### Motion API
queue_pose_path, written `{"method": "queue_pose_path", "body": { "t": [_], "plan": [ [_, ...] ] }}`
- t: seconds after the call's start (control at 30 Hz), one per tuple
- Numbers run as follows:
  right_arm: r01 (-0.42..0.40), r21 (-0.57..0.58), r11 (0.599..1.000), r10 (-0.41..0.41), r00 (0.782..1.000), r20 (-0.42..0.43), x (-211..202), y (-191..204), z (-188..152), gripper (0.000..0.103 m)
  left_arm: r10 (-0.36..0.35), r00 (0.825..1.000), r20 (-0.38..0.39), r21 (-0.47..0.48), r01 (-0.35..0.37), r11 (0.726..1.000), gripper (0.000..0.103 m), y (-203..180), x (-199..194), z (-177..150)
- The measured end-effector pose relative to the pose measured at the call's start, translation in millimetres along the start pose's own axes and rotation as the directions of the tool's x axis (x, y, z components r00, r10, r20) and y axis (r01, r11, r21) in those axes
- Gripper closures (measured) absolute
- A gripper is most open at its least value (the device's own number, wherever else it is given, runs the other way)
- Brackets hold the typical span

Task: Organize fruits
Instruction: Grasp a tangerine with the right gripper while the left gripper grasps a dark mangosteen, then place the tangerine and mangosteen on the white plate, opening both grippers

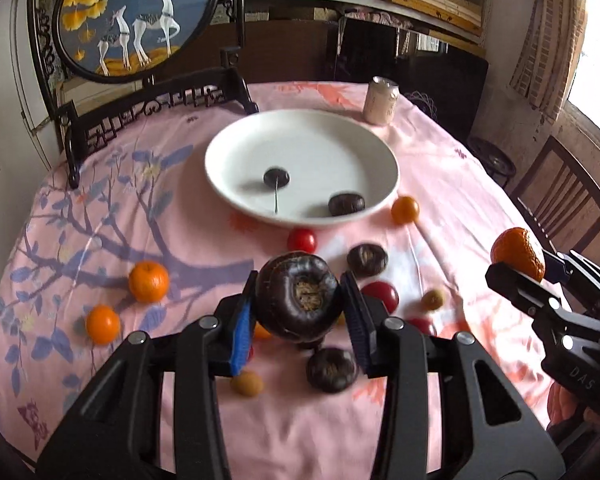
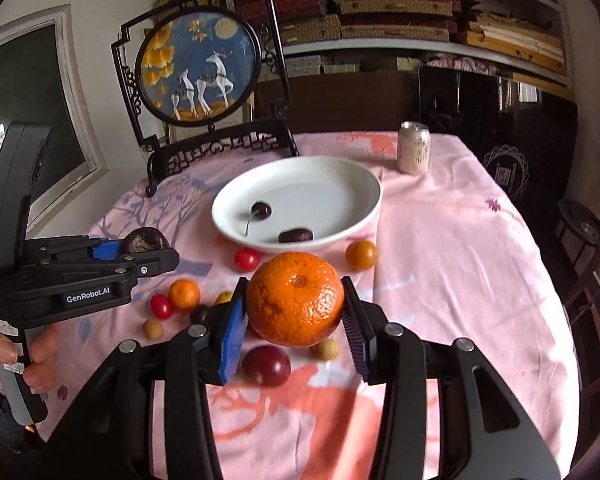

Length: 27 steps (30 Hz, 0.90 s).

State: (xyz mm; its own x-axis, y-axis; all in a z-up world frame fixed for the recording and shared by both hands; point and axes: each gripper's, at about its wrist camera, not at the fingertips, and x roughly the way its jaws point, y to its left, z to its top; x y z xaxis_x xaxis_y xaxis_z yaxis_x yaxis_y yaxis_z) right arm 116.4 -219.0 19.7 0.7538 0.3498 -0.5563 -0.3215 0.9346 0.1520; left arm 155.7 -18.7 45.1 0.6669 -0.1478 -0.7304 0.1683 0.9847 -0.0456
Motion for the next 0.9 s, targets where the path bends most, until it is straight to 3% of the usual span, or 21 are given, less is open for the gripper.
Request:
{"method": "queue_pose_path", "body": {
  "t": [0.13,0.23,0.37,0.5,0.53,0.57,0.6,0.9],
  "plan": [
    [0.015,-0.042,0.999,-0.014,1.0,0.02,42.8,3.6,26.3,0.058,0.014,1.0,0.009,-0.063,-0.013,0.998,0.062,12.7,38.8,45.4],
    [0.003,-0.041,0.999,-0.005,0.999,-0.046,84.8,-0.6,40.3,0.058,0.05,0.998,-0.047,-0.113,-0.055,0.992,0.062,26.8,81.2,64.7],
    [-0.02,-0.019,1.0,0.017,0.988,-0.153,136.1,-7.8,51.9,0.058,0.035,0.994,-0.108,-0.15,-0.051,0.987,0.062,36.9,119.2,75.3],
    [-0.018,-0.052,0.998,0.007,0.976,-0.216,167.7,-3.0,54.2,0.058,0.042,0.993,-0.108,-0.138,-0.057,0.989,0.063,35.8,136.8,82.0],
    [-0.018,-0.06,0.998,0.003,0.972,-0.235,173.4,-1.6,53.8,0.055,0.042,0.994,-0.102,-0.135,-0.056,0.989,0.055,34.1,138.4,82.4],
    [-0.01,-0.068,0.998,-0.006,0.972,-0.237,175.4,-0.6,53.2,0.052,0.046,0.994,-0.096,-0.134,-0.059,0.989,0.038,33.3,139.0,83.8],
    [-0.002,-0.073,0.997,-0.015,0.974,-0.227,174.0,0.8,53.1,0.05,0.05,0.995,-0.083,-0.139,-0.062,0.988,0.033,32.6,137.2,84.6],
    [-0.02,-0.001,1.0,0.019,0.981,-0.192,128.0,-13.7,39.6,0.05,0.05,0.998,-0.031,-0.139,-0.054,0.989,0.02,28.0,93.3,66.7]
  ]
}}
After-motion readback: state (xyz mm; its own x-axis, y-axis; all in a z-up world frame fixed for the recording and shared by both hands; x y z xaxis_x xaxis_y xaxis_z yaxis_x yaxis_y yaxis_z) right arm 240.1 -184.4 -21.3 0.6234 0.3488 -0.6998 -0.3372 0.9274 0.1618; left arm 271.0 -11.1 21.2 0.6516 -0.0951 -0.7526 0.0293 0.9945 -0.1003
